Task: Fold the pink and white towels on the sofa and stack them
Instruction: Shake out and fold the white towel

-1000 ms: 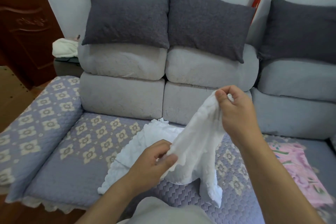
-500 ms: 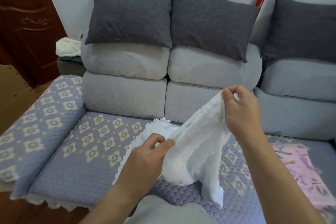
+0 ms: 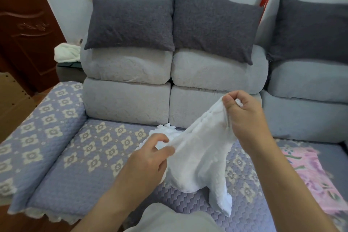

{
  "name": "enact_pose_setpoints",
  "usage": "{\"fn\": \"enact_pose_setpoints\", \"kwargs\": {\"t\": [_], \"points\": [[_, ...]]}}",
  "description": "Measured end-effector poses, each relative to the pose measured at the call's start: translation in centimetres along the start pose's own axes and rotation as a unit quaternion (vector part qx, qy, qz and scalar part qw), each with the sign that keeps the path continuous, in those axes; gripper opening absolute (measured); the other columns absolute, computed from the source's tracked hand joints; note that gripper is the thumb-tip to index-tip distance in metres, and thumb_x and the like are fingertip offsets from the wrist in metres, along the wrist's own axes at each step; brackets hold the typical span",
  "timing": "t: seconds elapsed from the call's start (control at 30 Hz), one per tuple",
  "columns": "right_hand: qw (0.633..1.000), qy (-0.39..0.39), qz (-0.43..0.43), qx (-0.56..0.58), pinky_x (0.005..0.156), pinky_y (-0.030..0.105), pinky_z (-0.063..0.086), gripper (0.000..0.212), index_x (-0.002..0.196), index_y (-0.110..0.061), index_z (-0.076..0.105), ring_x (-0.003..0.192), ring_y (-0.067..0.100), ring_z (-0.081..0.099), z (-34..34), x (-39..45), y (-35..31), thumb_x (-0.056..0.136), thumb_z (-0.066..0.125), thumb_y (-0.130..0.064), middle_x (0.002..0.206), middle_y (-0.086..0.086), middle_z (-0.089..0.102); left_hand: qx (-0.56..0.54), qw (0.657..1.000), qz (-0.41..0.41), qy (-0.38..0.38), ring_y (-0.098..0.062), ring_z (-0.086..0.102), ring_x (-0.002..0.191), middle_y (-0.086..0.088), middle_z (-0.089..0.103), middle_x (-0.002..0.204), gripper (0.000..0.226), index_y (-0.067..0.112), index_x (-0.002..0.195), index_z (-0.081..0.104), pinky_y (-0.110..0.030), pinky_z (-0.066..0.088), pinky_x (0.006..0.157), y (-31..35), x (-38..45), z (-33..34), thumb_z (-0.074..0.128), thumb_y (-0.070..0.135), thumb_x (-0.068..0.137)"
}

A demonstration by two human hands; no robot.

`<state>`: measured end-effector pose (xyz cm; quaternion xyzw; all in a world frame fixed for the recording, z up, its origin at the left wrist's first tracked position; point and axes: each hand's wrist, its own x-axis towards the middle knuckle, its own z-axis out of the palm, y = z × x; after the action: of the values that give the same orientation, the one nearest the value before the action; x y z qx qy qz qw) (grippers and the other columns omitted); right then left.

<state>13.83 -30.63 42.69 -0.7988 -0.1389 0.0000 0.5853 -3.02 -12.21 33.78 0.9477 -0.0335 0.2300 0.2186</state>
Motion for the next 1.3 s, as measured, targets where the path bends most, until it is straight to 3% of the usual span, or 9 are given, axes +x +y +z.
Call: {"fn": "enact_pose_setpoints", "kwargs": {"t": [0.17,0.23,0.33,0.4,0.63,0.77,0.97,1.1,1.3], "points": [[0.992,-0.078,0.04,0.092,0.058,0.035,0.045,0.026,0.076,-0.022,0.062,0.061,0.02,0.05,0.3,-0.9,-0.9,0.101,0.057,-0.028,0.066,0.004,0.054,-0.086,0.994,0.032,-0.064,-0.008,0.055,0.07,0.016,0.053,0.107,0.017,0.019,0.112,0.064,-0.021,0.047,0.06,0.3,0.7,0.4,0.054,0.021,0.099],[0.986,-0.098,0.044,0.129,0.063,0.043,0.045,0.025,0.077,-0.021,0.063,0.066,0.024,0.049,0.1,-1.0,-1.4,0.101,0.057,-0.027,0.071,0.008,0.054,-0.2,0.98,-0.018,-0.009,-0.007,0.062,0.08,0.018,0.061,0.093,0.026,0.017,0.097,0.07,-0.016,0.047,0.07,1.2,0.9,0.4,0.05,0.033,0.102],[0.979,-0.112,0.047,0.165,0.066,0.044,0.046,0.025,0.077,-0.019,0.063,0.067,0.026,0.051,0.0,-1.0,-1.9,0.101,0.057,-0.024,0.072,0.01,0.056,-0.294,0.941,-0.152,0.066,-0.01,0.067,0.084,0.013,0.068,0.087,0.014,0.025,0.089,0.069,-0.015,0.05,0.075,1.5,1.4,1.1,0.063,0.016,0.096],[0.976,-0.113,0.045,0.181,0.065,0.041,0.047,0.027,0.075,-0.021,0.064,0.065,0.024,0.053,-0.1,-1.0,-2.1,0.101,0.057,-0.023,0.069,0.007,0.059,-0.291,0.939,-0.172,0.072,-0.016,0.066,0.089,0.012,0.066,0.094,0.024,0.026,0.09,0.066,-0.024,0.055,0.076,1.6,1.5,1.6,0.071,0.003,0.089],[0.977,-0.105,0.051,0.179,0.061,0.035,0.049,0.028,0.074,-0.022,0.065,0.06,0.019,0.056,-0.6,-1.0,-1.9,0.101,0.057,-0.024,0.065,0.001,0.061,-0.108,0.989,0.01,0.104,-0.003,0.063,0.089,0.013,0.066,0.098,0.018,0.023,0.104,0.058,-0.02,0.053,0.078,0.7,0.9,0.8,0.059,0.009,0.093],[0.974,-0.113,0.062,0.184,0.061,0.037,0.051,0.026,0.076,-0.019,0.064,0.061,0.02,0.058,-0.6,-1.2,-2.1,0.101,0.056,-0.023,0.066,0.003,0.063,-0.06,0.988,0.1,0.1,-0.019,0.065,0.087,-0.005,0.07,0.094,0.025,0.011,0.103,0.064,-0.029,0.053,0.078,-0.3,0.8,0.5,0.052,-0.006,0.089],[0.971,-0.118,0.064,0.198,0.06,0.035,0.051,0.027,0.077,-0.017,0.063,0.06,0.019,0.058,-0.6,-1.3,-2.6,0.102,0.055,-0.021,0.068,0.005,0.062,-0.152,0.982,-0.008,0.108,-0.006,0.062,0.085,0.005,0.065,0.091,0.018,0.009,0.086,0.072,-0.026,0.053,0.073,0.1,0.9,0.9,0.054,0.005,0.086],[0.967,-0.138,0.059,0.206,0.058,0.032,0.052,0.026,0.077,-0.016,0.063,0.059,0.019,0.058,-0.2,-1.6,-2.8,0.101,0.055,-0.02,0.068,0.006,0.061,-0.154,0.981,-0.076,0.093,-0.003,0.055,0.107,0.013,0.055,0.109,0.011,0.021,0.101,0.06,-0.017,0.046,0.092,1.0,1.1,2.5,0.065,0.022,0.091],[0.97,-0.177,0.039,0.164,0.061,0.035,0.048,0.022,0.078,-0.018,0.065,0.063,0.023,0.055,0.2,-2.1,-3.0,0.099,0.058,-0.021,0.069,0.006,0.059,-0.24,0.964,-0.1,0.058,-0.009,0.059,0.108,0.023,0.054,0.116,0.042,0.035,0.123,0.05,-0.021,0.049,0.091,2.6,2.8,2.1,0.072,0.025,0.089]]}}
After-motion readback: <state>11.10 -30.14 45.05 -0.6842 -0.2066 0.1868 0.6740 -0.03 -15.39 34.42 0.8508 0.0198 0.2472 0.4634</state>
